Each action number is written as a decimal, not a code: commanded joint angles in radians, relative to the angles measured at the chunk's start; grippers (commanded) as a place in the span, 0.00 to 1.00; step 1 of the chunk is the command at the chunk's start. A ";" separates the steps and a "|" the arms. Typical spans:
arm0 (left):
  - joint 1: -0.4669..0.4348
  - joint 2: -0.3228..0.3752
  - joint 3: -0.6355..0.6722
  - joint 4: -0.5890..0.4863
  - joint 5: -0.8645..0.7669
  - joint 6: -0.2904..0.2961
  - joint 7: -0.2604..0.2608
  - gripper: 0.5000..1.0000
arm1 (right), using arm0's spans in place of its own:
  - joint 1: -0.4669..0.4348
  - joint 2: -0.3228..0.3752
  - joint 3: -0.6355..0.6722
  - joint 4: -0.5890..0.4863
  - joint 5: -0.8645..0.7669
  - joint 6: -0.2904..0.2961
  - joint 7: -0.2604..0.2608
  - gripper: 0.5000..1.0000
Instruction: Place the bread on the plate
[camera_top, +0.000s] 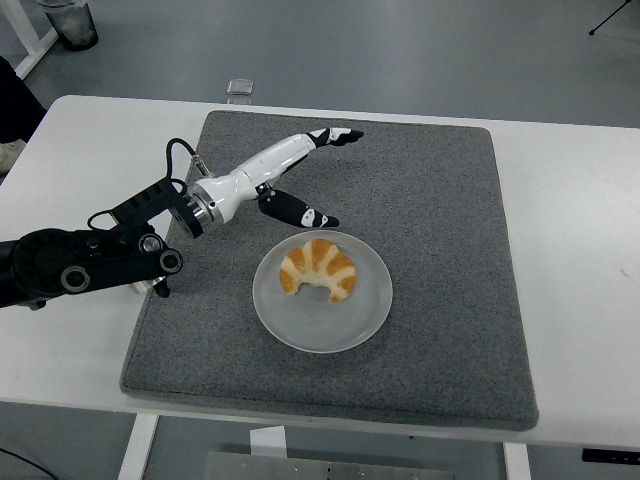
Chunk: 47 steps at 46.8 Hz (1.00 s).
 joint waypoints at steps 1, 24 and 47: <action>-0.009 0.000 -0.055 0.023 -0.095 -0.069 0.000 0.99 | 0.000 0.000 0.000 0.000 0.000 0.000 0.000 0.90; 0.009 0.000 -0.358 0.290 -0.469 -0.488 0.002 0.99 | 0.000 0.000 0.000 -0.002 0.000 -0.002 0.000 0.90; 0.043 -0.066 -0.368 0.581 -0.837 -0.712 0.011 0.99 | 0.000 0.000 0.000 0.000 0.000 0.006 0.000 0.90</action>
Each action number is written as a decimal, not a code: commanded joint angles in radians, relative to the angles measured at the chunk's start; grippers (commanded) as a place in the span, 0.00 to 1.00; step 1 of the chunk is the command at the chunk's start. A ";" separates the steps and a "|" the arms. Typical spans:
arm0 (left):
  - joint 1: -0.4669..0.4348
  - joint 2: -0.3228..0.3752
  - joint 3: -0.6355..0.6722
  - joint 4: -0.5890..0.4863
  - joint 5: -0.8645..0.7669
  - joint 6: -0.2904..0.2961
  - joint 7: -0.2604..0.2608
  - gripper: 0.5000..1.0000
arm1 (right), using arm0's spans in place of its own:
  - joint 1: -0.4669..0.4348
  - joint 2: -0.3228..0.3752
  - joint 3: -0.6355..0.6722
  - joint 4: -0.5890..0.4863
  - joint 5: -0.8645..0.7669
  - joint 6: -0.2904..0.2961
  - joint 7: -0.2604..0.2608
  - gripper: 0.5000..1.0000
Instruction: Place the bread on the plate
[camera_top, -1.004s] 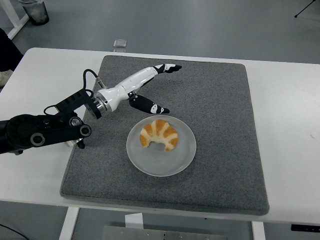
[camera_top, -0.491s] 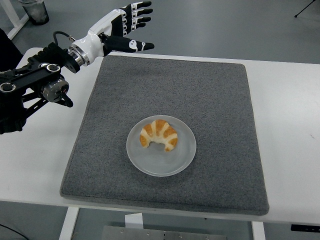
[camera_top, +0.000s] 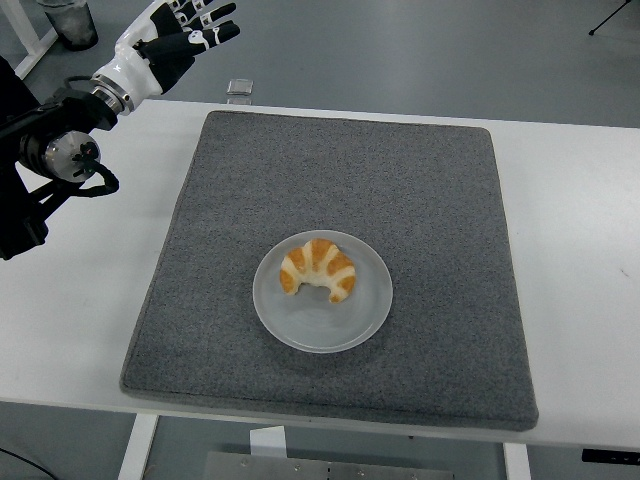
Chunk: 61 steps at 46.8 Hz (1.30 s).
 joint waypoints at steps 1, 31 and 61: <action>0.019 -0.024 0.000 0.039 -0.034 -0.025 0.003 0.99 | 0.000 0.000 0.000 0.000 0.000 0.003 0.001 0.90; 0.105 -0.155 0.003 0.232 -0.133 -0.146 0.001 0.99 | 0.000 0.000 0.000 0.001 0.000 0.003 0.000 0.90; 0.125 -0.153 -0.005 0.229 -0.133 -0.184 -0.023 0.99 | 0.000 0.000 0.000 0.001 0.000 0.003 0.001 0.90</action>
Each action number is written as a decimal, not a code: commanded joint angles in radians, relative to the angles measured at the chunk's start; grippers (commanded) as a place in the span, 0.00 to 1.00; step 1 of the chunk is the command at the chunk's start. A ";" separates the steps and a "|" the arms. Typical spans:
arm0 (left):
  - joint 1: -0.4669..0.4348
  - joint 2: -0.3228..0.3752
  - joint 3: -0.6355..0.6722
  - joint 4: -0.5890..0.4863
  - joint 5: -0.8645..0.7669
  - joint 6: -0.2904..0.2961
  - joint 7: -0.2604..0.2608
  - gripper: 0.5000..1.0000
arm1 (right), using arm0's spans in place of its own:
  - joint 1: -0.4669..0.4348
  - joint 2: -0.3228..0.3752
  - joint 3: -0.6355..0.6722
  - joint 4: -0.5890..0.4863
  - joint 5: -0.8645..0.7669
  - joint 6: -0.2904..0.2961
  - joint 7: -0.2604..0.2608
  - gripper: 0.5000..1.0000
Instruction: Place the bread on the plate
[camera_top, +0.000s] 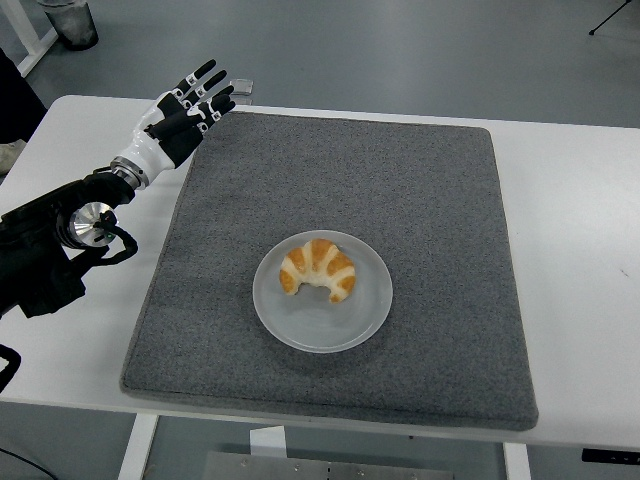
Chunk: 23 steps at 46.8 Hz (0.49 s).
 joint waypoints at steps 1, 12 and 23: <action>-0.002 0.002 -0.002 0.000 0.001 -0.003 -0.016 0.99 | 0.000 0.000 0.000 0.000 0.000 0.000 0.000 0.90; -0.010 0.013 0.000 0.000 0.036 0.006 -0.076 0.99 | 0.000 0.000 0.000 0.000 0.000 0.000 0.000 0.91; -0.033 0.016 0.009 0.003 0.125 0.092 -0.074 0.99 | 0.000 0.000 0.000 0.000 0.000 0.000 0.000 0.90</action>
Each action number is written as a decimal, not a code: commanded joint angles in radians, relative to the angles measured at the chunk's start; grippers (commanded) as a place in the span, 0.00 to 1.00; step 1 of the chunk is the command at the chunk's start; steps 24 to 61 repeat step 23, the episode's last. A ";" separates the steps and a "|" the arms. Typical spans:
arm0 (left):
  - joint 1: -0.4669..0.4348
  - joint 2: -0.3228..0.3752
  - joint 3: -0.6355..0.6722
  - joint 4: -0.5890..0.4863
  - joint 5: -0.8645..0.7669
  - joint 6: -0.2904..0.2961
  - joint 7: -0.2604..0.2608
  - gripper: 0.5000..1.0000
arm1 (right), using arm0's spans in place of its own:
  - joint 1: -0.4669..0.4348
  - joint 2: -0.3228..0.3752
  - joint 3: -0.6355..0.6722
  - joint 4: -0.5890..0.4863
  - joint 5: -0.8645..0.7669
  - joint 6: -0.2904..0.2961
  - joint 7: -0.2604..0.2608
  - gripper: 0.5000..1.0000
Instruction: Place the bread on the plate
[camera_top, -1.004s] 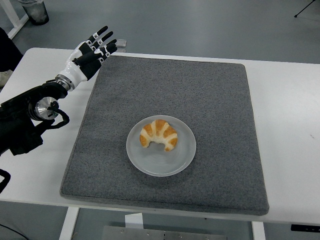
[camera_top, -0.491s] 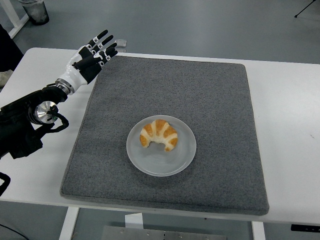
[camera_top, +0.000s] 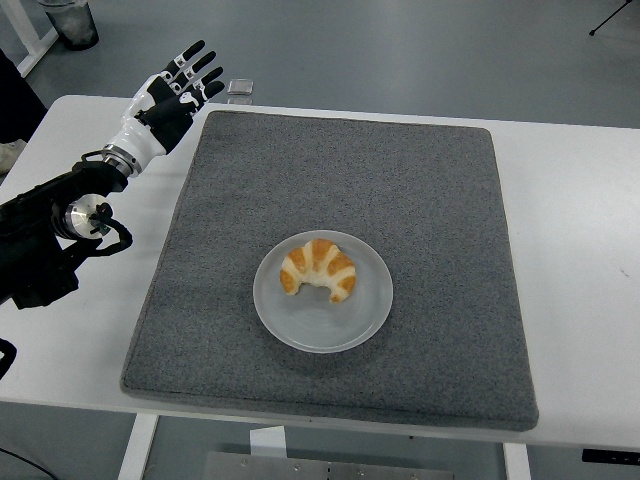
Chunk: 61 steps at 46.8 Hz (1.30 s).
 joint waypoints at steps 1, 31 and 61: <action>-0.009 -0.001 0.002 -0.001 0.035 0.031 0.001 0.99 | 0.000 0.000 0.000 -0.001 0.000 0.000 0.000 0.90; -0.015 -0.001 -0.015 -0.011 0.044 0.030 0.001 0.99 | 0.000 0.000 -0.003 0.000 -0.006 0.001 0.001 0.91; -0.015 -0.001 -0.015 -0.011 0.044 0.030 0.001 0.99 | 0.000 0.000 -0.003 0.000 -0.006 0.001 0.001 0.91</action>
